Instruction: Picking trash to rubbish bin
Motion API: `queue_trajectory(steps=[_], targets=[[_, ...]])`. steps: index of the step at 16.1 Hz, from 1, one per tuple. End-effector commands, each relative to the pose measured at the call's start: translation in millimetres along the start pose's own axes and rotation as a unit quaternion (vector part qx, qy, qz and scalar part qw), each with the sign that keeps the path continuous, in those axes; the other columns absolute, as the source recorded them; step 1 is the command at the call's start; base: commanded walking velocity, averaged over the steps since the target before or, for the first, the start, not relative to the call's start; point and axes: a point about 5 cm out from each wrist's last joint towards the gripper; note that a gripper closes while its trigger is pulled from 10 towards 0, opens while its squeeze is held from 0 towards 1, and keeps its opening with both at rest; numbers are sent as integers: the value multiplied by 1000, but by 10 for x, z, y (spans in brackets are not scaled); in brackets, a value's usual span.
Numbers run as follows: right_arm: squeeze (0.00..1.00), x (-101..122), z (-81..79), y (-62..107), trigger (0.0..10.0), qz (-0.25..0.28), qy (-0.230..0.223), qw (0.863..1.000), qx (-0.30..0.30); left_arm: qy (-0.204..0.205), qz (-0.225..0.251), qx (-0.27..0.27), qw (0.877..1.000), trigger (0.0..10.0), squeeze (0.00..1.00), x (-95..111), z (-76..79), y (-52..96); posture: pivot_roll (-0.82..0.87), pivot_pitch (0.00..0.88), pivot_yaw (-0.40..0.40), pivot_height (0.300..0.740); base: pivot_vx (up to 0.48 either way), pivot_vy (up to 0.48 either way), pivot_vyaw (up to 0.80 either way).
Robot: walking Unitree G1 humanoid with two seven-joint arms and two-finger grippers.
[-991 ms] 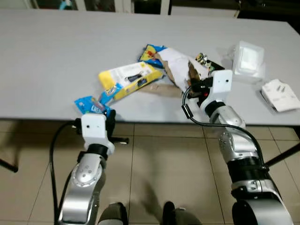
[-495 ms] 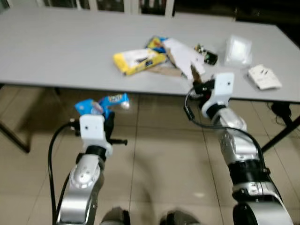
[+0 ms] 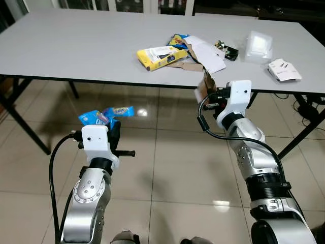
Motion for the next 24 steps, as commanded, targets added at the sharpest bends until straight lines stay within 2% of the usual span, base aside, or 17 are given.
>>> queue_trajectory(steps=[1,8,13,16,24], targets=[[0,43,40,0,0,2,-1,1000,-6,8,-1,-7,1000,10000,0,6,29,-32,2,136,-19,740,0,0,-800],[0,28,40,-6,0,-3,-5,1000,-6,28,12,-14,999,10000,0,70,48,-85,2,136,-19,740,0,0,-800],[0,-17,25,-10,0,-13,-4,1000,-8,24,-16,-9,1000,10000,0,-45,4,-71,7,133,-15,740,0,0,-800],[0,-133,-14,15,0,-33,-9,999,-9,33,-37,-2,999,10000,0,-147,-38,-50,8,132,-13,740,0,0,-800],[0,-332,-22,77,0,-66,-22,997,-22,37,-59,6,998,10000,0,-253,-92,-15,10,136,-8,740,0,0,-800]])
Point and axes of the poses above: a point about 5 cm out from each wrist's last joint towards the gripper, its own y axis pointing back from the gripper into the wrist, its own x axis along the axis of the wrist's last joint, z = x × y, and after that the axes turned 2 degrees about -y, right-handed
